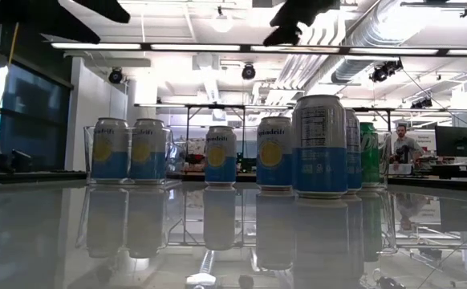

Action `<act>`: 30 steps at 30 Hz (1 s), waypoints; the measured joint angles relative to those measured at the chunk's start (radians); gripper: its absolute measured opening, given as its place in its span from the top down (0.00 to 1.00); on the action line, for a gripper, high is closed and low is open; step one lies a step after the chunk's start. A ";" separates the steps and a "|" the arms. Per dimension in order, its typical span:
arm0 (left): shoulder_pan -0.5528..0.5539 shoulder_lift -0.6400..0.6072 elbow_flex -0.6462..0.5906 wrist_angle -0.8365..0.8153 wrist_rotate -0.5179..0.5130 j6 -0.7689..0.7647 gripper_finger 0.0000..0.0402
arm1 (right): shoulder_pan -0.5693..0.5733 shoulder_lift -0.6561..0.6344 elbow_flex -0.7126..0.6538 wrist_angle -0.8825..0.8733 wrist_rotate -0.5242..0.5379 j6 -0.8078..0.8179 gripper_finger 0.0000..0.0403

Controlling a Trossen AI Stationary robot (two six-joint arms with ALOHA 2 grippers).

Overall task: Sort soda cans
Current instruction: Put the blue-white soda can into the top left transparent bin

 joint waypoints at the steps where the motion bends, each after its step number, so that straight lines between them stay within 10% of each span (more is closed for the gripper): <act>1: 0.007 0.000 0.000 0.000 -0.007 0.009 0.11 | 0.010 -0.062 -0.101 0.100 0.013 0.031 0.23; 8: 0.083 -0.052 0.000 -0.056 -0.065 0.093 0.11 | 0.101 -0.303 -0.726 1.012 0.173 0.296 0.23; 14: 0.177 -0.169 0.000 -0.103 -0.099 0.257 0.11 | 0.138 -0.193 -0.884 1.516 0.212 0.293 0.23; 20: 0.274 -0.273 0.000 -0.092 -0.135 0.474 0.11 | 0.096 -0.003 -0.708 1.383 0.235 0.208 0.23; 30: 0.420 -0.293 -0.109 -0.068 -0.169 0.630 0.11 | 0.000 0.280 -0.167 0.635 0.108 0.026 0.14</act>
